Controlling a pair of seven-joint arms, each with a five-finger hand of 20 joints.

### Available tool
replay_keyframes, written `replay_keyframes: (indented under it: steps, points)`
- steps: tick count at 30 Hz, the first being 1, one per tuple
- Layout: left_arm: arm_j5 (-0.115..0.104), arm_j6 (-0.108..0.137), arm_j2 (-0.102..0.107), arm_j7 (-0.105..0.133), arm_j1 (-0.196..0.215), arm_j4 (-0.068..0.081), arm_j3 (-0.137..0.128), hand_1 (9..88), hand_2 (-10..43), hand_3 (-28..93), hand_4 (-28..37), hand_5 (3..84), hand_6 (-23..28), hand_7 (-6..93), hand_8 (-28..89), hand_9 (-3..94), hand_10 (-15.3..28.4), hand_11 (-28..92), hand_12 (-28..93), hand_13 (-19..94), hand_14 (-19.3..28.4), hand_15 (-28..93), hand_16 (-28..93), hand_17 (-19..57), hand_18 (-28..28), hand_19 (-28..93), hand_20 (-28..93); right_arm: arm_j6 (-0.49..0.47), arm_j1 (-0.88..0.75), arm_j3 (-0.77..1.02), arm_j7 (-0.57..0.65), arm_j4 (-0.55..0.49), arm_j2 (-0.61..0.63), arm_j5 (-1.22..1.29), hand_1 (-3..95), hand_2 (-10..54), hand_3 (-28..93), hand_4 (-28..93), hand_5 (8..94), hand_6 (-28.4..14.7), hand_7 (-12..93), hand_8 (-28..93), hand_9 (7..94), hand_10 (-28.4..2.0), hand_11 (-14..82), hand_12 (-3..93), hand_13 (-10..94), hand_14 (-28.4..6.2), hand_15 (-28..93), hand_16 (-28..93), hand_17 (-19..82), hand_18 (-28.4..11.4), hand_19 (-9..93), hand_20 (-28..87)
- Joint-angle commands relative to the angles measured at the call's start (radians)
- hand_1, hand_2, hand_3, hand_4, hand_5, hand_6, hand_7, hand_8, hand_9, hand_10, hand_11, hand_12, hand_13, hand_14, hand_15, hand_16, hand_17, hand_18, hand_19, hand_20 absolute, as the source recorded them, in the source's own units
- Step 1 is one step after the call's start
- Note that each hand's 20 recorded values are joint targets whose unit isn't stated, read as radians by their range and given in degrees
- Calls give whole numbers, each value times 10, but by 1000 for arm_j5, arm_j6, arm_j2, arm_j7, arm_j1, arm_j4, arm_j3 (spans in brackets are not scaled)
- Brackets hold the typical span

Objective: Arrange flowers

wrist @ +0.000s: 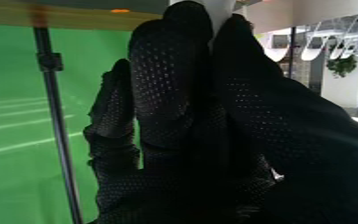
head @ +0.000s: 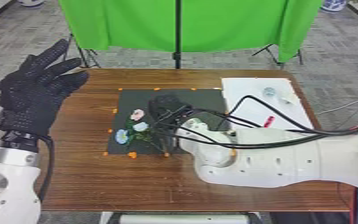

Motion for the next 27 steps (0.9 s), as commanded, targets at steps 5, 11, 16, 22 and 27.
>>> replay_keyframes:
  steps: [5,11,16,22,27]
  points:
    - [0,-12,-6,-3,5,10,3,202,98,760,-283,345,93,126,-84,301,201,282,114,248,284,616,-125,-55,271,664,181,-29,12,2,7,19,-44,10,550,-95,774,-283,730,29,342,-57,880,-51,118,360,751,-2,581,305,273,-195,846,345]
    - [-2,-13,-2,2,7,12,6,203,98,761,-283,345,93,125,-83,301,201,283,113,248,284,616,-126,-55,271,664,181,-40,20,-14,23,25,-57,-3,542,-95,771,-283,716,26,307,-65,874,-54,114,354,745,-7,583,303,269,-196,843,347]
    - [3,-18,-9,-3,8,13,6,203,98,762,-283,345,93,125,-83,301,202,284,113,248,284,617,-126,-55,270,665,181,-69,16,-3,27,29,-55,10,530,-95,767,-283,696,22,273,-61,868,-58,114,351,739,-12,588,295,264,-197,841,349]
    - [3,-15,-19,-12,16,10,2,204,98,761,-283,346,93,125,-83,302,202,284,112,249,284,617,-126,-55,270,665,180,-90,6,6,35,27,-48,5,499,-95,778,-283,656,20,222,-78,858,-64,113,348,724,-22,600,286,247,-200,831,349]
    - [7,-16,-25,-17,17,9,1,206,98,762,-283,346,93,127,-84,301,201,285,112,248,284,617,-126,-55,270,665,180,-94,6,13,35,22,-44,15,472,-95,783,-283,627,17,204,-146,842,-68,127,340,715,-33,619,267,240,-203,826,354]
